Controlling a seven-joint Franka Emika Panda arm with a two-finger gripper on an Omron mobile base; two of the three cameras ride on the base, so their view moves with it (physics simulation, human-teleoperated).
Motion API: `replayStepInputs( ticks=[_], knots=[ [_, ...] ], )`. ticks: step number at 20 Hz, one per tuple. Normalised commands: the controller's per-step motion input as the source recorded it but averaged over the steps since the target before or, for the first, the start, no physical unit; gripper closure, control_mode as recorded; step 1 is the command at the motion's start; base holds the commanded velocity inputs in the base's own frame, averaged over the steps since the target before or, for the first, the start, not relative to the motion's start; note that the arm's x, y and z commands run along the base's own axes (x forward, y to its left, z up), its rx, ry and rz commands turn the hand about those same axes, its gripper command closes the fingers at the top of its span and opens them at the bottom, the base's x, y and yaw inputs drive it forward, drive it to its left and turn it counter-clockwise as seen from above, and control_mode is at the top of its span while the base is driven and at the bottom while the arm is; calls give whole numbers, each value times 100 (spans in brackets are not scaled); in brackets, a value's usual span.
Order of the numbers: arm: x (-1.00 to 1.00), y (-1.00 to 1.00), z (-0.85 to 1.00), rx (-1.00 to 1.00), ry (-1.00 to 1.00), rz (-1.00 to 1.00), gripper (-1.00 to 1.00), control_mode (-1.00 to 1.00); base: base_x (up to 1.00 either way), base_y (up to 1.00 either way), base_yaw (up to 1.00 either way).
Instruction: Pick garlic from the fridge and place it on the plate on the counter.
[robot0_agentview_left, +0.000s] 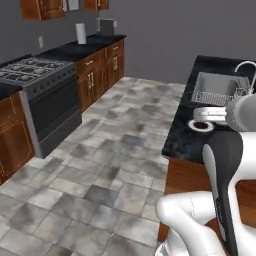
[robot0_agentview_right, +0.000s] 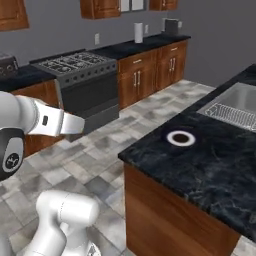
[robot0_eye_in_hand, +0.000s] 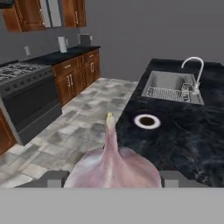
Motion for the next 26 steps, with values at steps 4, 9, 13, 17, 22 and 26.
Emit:
replayStepInputs(
  ticks=[4,9,13,17,22,26],
  knots=[
    [0,0,0,0,0,0,100,100,0,61,-72],
    [0,0,0,0,0,0,100,100,6,46,-69],
    [0,0,0,0,0,0,100,100,-3,68,-70],
    [0,0,0,0,0,0,100,100,-25,77,-64],
    [0,0,0,0,0,0,100,100,-57,88,-57],
    [0,0,0,0,0,0,100,100,-28,96,-55]
  ],
)
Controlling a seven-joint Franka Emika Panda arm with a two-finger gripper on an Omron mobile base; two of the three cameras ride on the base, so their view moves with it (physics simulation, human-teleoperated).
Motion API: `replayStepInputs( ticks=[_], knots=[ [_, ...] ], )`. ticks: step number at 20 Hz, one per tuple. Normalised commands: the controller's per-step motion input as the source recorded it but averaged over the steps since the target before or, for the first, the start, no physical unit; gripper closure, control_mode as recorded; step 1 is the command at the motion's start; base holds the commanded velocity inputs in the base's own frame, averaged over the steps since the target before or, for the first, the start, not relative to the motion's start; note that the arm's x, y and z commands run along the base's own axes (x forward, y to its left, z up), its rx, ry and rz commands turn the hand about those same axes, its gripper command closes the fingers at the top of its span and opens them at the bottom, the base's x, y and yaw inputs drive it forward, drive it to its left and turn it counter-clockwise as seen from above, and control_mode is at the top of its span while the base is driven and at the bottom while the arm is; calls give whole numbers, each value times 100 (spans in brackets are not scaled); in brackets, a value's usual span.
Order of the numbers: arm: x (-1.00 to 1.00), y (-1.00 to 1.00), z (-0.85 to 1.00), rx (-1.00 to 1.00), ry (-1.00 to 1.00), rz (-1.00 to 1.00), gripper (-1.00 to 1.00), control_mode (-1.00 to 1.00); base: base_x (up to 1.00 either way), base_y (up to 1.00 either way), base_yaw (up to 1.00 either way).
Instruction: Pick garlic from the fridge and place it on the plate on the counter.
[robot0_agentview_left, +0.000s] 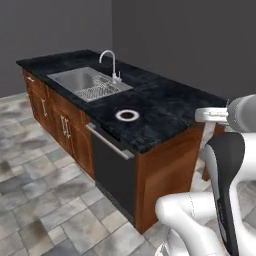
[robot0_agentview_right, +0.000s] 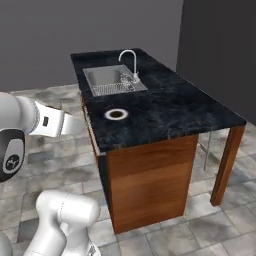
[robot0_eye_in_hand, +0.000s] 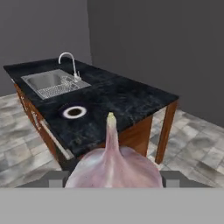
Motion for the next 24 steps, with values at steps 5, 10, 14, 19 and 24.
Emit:
replayStepInputs(
  ticks=[5,10,14,19,24],
  knots=[
    [0,0,0,0,0,0,100,100,-1,100,-50],
    [0,0,0,0,0,0,100,100,10,100,-48],
    [0,0,0,0,0,0,100,100,12,100,-54],
    [0,0,0,0,0,0,100,100,21,100,-55],
    [0,0,0,0,0,0,100,100,20,100,-50]
  ],
)
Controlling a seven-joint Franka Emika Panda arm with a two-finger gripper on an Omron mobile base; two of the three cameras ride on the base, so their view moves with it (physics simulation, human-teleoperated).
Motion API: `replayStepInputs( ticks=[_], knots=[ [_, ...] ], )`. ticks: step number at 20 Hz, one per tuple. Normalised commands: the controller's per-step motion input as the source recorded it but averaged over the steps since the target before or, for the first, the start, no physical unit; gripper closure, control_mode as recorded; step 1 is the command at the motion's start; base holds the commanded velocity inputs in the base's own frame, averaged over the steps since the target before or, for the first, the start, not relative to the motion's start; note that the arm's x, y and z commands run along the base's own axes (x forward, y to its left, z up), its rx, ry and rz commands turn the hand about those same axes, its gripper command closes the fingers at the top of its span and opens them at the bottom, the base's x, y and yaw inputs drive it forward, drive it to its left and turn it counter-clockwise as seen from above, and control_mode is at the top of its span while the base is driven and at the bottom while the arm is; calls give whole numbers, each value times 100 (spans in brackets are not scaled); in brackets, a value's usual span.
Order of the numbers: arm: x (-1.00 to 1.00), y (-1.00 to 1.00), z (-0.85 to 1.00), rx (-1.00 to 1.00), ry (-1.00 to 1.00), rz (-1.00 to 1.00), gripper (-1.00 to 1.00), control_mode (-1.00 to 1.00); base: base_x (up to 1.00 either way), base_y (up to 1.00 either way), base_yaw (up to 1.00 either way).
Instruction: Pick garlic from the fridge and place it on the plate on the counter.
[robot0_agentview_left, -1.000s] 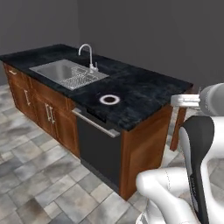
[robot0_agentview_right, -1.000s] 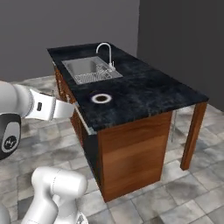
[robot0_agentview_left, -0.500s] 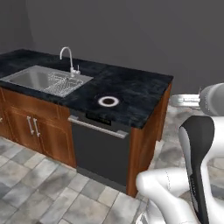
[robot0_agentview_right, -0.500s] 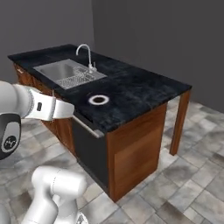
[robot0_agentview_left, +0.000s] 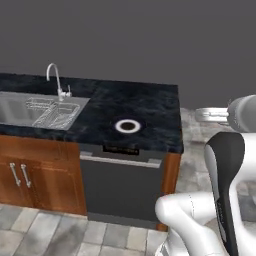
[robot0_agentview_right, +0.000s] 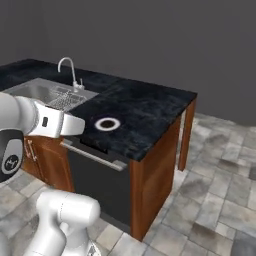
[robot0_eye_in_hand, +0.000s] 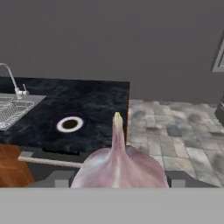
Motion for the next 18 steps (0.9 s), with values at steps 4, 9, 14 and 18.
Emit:
replayStepInputs(
  ticks=[4,9,14,18],
  knots=[
    [0,0,0,0,0,0,100,100,18,100,-48],
    [0,0,0,0,0,0,100,100,31,99,-41],
    [0,0,0,0,0,0,100,100,52,80,-28],
    [10,1,0,0,-1,0,100,-100,32,32,-10]
  ],
)
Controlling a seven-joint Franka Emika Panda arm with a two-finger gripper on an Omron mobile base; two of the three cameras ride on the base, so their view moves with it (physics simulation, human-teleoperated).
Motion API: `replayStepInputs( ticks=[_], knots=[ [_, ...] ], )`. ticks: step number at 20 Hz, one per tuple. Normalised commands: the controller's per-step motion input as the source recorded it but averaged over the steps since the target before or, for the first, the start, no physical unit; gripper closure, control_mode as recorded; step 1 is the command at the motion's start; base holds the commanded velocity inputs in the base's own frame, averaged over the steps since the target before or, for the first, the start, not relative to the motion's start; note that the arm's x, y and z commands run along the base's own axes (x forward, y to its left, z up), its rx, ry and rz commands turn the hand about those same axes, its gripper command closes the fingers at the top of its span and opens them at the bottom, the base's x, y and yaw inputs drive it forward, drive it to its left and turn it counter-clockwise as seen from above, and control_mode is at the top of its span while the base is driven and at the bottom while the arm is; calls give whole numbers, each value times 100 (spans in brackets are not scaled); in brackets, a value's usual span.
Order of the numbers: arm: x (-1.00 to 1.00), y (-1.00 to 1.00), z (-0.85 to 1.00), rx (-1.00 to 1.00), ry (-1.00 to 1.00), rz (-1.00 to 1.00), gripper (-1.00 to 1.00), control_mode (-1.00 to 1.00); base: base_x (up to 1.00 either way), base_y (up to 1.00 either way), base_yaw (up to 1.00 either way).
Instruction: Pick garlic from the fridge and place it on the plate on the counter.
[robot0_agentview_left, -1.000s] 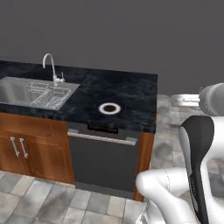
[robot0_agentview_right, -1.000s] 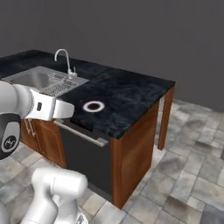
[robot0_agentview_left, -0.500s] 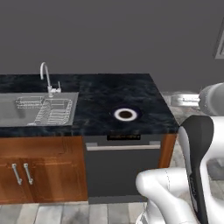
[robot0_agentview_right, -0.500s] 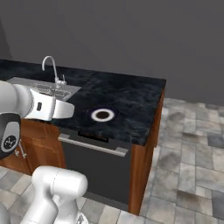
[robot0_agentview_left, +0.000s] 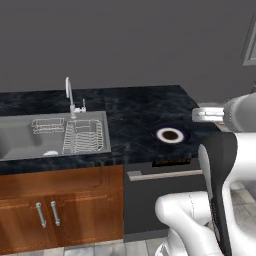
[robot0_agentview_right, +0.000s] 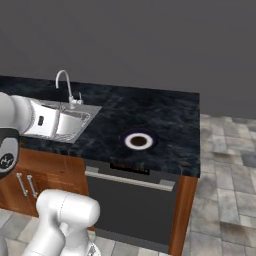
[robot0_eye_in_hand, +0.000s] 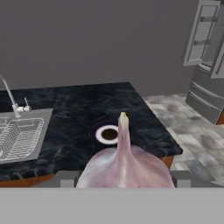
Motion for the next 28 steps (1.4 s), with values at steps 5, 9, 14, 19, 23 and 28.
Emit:
replayStepInputs(
  ticks=[5,9,14,19,23,28],
  knots=[
    [42,-18,-1,0,4,2,100,-100,0,0,0],
    [47,-39,-1,1,23,7,100,-100,0,0,0],
    [89,-15,-28,1,34,1,100,-100,0,0,0],
    [74,-10,-58,0,3,0,100,-100,0,0,0],
    [50,-5,-71,1,-2,0,100,-100,0,0,0],
    [64,-11,-68,2,0,0,100,-100,0,0,0]
  ],
)
